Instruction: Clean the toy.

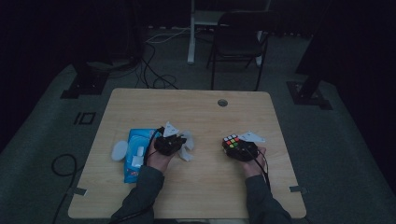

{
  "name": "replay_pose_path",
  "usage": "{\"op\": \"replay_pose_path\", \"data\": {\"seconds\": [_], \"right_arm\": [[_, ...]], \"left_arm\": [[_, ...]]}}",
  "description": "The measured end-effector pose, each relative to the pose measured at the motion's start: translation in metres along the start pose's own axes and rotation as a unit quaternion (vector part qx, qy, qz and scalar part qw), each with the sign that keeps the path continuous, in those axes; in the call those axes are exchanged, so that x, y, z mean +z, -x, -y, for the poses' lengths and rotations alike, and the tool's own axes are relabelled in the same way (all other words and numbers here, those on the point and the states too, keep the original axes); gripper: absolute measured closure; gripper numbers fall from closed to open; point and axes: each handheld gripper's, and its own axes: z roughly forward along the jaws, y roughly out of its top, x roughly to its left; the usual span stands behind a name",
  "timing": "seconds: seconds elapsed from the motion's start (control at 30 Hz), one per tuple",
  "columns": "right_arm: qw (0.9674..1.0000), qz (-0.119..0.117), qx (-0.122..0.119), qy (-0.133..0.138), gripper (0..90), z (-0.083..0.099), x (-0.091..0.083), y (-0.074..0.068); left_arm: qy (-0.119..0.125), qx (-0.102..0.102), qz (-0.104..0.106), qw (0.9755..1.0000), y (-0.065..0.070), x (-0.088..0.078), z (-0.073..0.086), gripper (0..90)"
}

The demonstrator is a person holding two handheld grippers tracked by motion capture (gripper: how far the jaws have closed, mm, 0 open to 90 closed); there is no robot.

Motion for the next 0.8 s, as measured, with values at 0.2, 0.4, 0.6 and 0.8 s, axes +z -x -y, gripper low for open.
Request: {"op": "replay_pose_path", "data": {"seconds": [0.2,0.4,0.6,0.8], "right_arm": [[1.0,0.002,-0.003,-0.005,33.9,0.0013,0.0027,-0.0004],[0.9999,-0.003,-0.009,-0.011,33.9,0.003,0.0045,-0.0033],[0.9997,-0.006,-0.019,-0.016,33.8,0.0041,0.0065,-0.0073],[0.9997,-0.009,-0.018,-0.014,33.7,0.0062,0.004,-0.0088]], "left_arm": [[0.001,-0.005,-0.001,1.0,-0.0013,-0.0003,-0.0008,85.4],[0.002,-0.009,-0.003,0.9999,-0.0019,-0.0004,-0.0019,84.9],[0.004,-0.013,-0.004,0.9999,-0.0035,-0.0015,-0.0034,84.8],[0.002,-0.019,-0.006,0.9998,-0.0043,-0.0022,-0.0047,83.8]]}}
